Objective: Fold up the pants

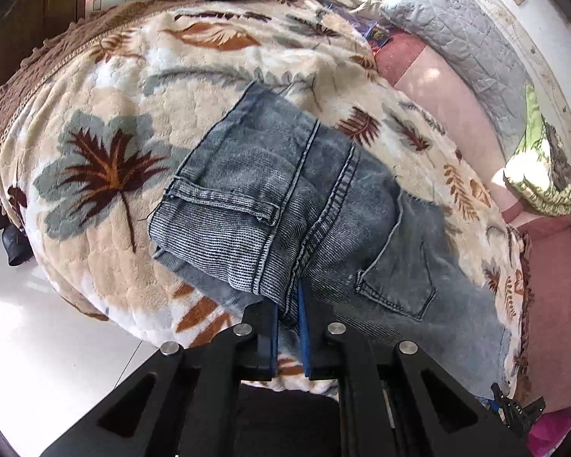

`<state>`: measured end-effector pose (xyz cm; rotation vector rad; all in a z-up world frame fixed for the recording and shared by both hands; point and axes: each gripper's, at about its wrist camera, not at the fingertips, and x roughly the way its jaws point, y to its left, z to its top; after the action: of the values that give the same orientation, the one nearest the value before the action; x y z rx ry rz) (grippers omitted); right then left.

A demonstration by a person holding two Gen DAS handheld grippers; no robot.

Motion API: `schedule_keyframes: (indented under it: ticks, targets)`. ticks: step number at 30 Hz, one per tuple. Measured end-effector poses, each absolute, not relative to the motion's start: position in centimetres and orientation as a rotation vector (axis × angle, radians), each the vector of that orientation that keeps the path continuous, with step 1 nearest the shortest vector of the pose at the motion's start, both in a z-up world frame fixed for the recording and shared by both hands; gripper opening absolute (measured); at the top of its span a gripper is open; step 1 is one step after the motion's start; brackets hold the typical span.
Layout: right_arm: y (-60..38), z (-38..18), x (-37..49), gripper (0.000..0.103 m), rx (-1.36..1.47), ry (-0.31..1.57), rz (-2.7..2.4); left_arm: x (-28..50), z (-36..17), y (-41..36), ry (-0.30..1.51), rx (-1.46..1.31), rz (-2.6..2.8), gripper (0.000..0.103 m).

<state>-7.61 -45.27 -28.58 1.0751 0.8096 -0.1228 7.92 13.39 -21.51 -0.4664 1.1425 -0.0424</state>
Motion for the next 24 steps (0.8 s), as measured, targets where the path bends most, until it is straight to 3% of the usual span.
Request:
schedule_keyframes:
  ticks: [5,7,8,10,18,24]
  targets:
    - [-45.3,-29.9,-8.6,0.013,1.053,0.86,-0.129,7.7,-23.3,13.2,1.182,-0.43,-0.033,0.014]
    - [-45.6,-29.0,-8.6,0.025,1.027,0.906,-0.112,7.4,-22.1,13.2,1.191,-0.383,-0.03,0.024]
    - [-45.6,-28.2,-8.7,0.029,0.997,0.923,-0.095,7.0,-21.5,13.3,1.189,-0.36,-0.012,0.034]
    - [-45.5,-26.2,-9.2,0.044,0.896,0.932,-0.105,5.8,-19.9,13.7,1.155,-0.3,0.037,0.038]
    - [-43.8,-21.4,-6.8,0.045,0.636,0.85,-0.118,4.8,-14.4,11.3,0.938,-0.14,0.017,0.038]
    - [-40.4,-23.2,-0.2,0.045,0.574,0.886,-0.037,12.3,-16.7,4.0,0.94,-0.054,-0.073,0.038]
